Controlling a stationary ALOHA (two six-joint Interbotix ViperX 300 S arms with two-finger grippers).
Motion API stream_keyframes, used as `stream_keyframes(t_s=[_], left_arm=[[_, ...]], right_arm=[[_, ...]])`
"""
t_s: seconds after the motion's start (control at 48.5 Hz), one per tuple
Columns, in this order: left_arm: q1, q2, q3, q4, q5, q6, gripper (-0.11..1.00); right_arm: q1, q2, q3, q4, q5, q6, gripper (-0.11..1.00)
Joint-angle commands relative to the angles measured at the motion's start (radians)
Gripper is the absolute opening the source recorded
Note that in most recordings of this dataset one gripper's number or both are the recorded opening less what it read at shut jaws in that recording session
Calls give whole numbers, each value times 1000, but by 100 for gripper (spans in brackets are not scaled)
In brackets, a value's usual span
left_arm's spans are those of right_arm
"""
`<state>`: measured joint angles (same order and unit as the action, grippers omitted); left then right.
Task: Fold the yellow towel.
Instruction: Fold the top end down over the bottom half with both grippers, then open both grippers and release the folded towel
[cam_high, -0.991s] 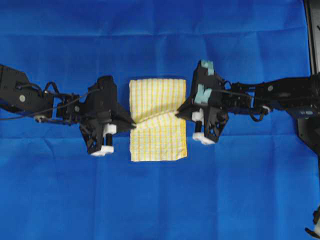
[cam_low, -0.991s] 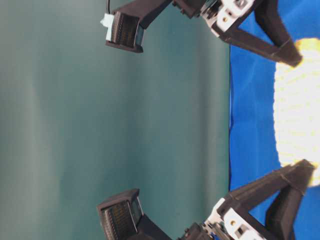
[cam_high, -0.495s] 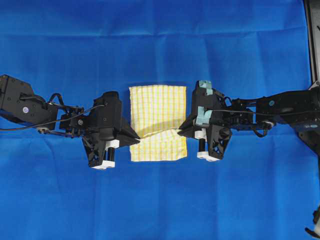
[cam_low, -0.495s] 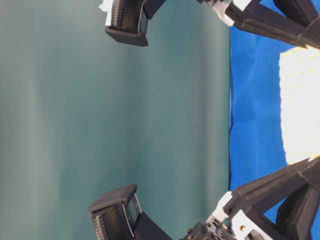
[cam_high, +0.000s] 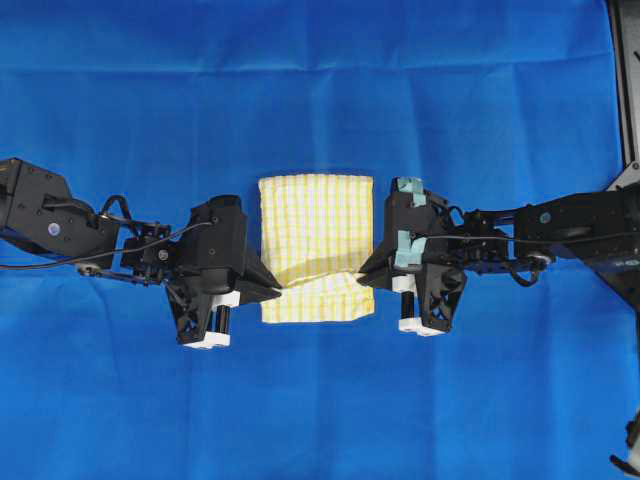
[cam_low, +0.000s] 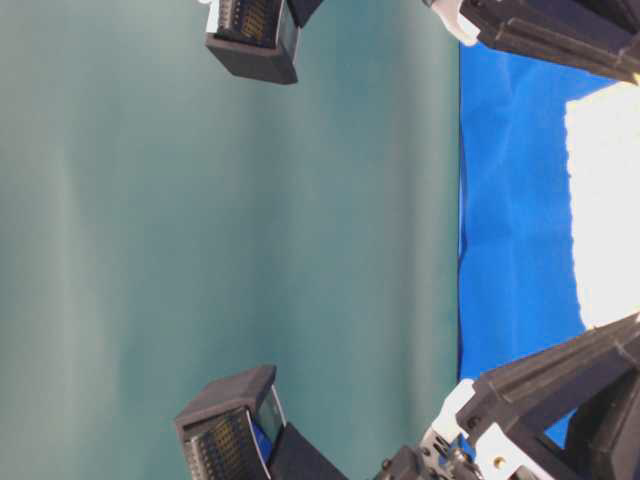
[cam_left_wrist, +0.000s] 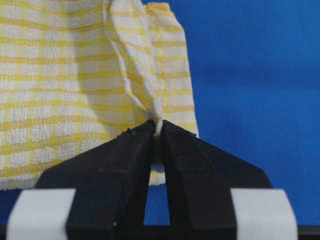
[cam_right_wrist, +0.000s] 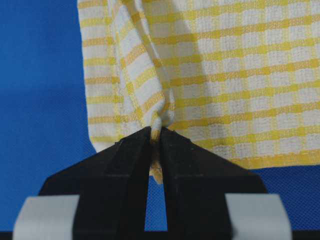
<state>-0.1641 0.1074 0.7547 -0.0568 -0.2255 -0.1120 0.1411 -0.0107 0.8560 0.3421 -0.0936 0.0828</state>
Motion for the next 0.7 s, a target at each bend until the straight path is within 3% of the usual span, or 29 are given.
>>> stream_keyframes(t_s=[0.0, 0.165, 0.268, 0.33, 0.413, 0.475, 0.537, 0.681], left_arm=[[-5, -9, -17, 0, 5, 6, 5], [3, -3, -17, 0, 29, 6, 6], [12, -6, -14, 0, 38, 5, 23], [17, -11, -12, 0, 46, 5, 41], [17, -28, -12, 2, 77, 9, 64], [18, -54, -11, 5, 115, 11, 75], [25, -94, -8, 5, 172, 11, 73], [34, -179, 12, 5, 258, 11, 67]], right_arm=[[3, -23, -15, 3, -2, 0, 6], [6, -18, -23, 0, 8, 0, 6], [9, -12, -34, 0, 8, 0, 10], [15, -12, -37, 0, 9, 0, 24], [21, -25, -41, 0, 25, 0, 51], [23, -44, -41, 0, 41, 0, 69], [23, -72, -41, 0, 55, -2, 80], [23, -161, -31, -17, 92, -12, 72]])
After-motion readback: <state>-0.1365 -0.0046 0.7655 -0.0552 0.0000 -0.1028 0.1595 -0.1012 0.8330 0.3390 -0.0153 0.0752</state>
